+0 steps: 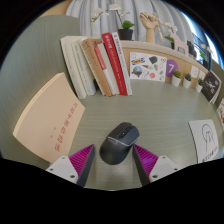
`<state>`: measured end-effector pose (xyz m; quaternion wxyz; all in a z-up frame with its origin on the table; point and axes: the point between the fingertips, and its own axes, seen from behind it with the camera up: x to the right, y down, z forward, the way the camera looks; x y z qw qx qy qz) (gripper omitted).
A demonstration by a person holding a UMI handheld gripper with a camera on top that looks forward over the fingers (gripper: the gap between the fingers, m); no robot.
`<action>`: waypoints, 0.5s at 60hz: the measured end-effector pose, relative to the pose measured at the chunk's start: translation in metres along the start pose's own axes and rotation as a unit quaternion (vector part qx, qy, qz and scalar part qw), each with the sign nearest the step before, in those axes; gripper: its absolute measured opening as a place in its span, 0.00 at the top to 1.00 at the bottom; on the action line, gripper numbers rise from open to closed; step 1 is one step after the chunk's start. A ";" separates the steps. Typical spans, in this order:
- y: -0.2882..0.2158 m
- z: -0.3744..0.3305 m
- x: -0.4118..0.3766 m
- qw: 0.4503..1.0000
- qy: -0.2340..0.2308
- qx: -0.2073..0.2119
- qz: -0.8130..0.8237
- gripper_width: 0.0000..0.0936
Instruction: Arrange mouse
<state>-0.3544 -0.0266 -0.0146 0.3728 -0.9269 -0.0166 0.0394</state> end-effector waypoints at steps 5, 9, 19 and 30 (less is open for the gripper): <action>-0.012 0.012 -0.006 1.000 -0.004 0.000 -0.001 0.21; -0.019 0.021 -0.007 1.000 0.000 -0.004 -0.009 0.28; -0.031 0.036 -0.008 0.999 0.008 -0.019 -0.028 0.45; -0.034 0.040 -0.009 0.999 0.001 -0.024 -0.036 0.55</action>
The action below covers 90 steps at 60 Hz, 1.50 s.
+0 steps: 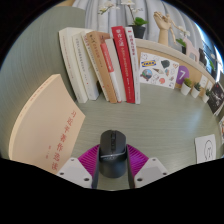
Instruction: Arrange mouse
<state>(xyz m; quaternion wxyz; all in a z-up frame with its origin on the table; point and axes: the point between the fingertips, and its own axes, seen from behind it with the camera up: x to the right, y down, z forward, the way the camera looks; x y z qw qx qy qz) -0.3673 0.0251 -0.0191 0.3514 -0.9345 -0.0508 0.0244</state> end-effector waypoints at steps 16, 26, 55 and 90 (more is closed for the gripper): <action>0.000 0.000 -0.003 0.999 -0.028 -0.013 -0.013 0.64; -0.037 -0.033 0.032 0.999 -0.034 0.012 -0.024 0.64; -0.089 -0.198 0.351 0.989 0.072 0.131 -0.008 0.64; 0.096 -0.096 0.394 0.998 0.038 -0.029 0.043 0.57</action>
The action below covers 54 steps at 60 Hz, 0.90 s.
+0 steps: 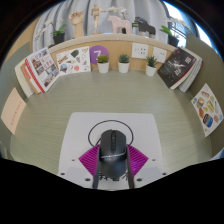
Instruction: Arrange mouse
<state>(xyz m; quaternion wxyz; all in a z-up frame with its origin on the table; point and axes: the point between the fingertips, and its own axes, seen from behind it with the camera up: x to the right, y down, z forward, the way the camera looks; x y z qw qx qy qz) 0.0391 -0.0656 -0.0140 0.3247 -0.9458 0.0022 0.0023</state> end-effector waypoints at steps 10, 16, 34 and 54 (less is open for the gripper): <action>0.000 0.000 -0.001 1.000 -0.001 -0.009 0.006 0.43; 0.002 -0.009 0.008 0.999 0.024 -0.027 -0.021 0.10; -0.049 -0.123 -0.008 0.998 0.031 0.047 -0.004 0.09; -0.071 -0.239 -0.049 0.988 0.030 0.150 0.019 0.09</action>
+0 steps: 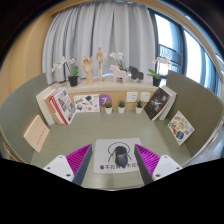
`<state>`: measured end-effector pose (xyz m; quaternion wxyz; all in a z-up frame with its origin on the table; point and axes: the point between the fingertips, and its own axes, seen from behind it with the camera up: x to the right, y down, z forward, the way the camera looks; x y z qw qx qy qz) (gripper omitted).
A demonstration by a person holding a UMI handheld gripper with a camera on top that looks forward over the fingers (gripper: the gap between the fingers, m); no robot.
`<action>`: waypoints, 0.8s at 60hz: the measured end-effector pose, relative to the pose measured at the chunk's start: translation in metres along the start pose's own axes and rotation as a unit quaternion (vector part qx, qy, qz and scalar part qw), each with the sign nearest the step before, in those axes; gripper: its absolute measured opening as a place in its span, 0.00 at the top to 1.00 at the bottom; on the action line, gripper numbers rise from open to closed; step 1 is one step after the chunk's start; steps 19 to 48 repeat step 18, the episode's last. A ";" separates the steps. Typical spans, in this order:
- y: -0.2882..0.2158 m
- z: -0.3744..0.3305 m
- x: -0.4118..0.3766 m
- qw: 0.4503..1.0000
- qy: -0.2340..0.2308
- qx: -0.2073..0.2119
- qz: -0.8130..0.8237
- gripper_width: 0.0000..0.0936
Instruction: Arrange mouse
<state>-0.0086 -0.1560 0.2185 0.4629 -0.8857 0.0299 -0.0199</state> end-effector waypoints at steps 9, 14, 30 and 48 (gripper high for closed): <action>0.011 -0.024 -0.017 1.000 -0.002 0.008 0.001 0.09; 0.021 -0.034 -0.024 1.000 -0.005 0.007 -0.001 0.10; 0.030 -0.040 -0.026 1.000 -0.001 0.003 -0.008 0.09; 0.030 -0.040 -0.026 1.000 -0.001 0.003 -0.008 0.09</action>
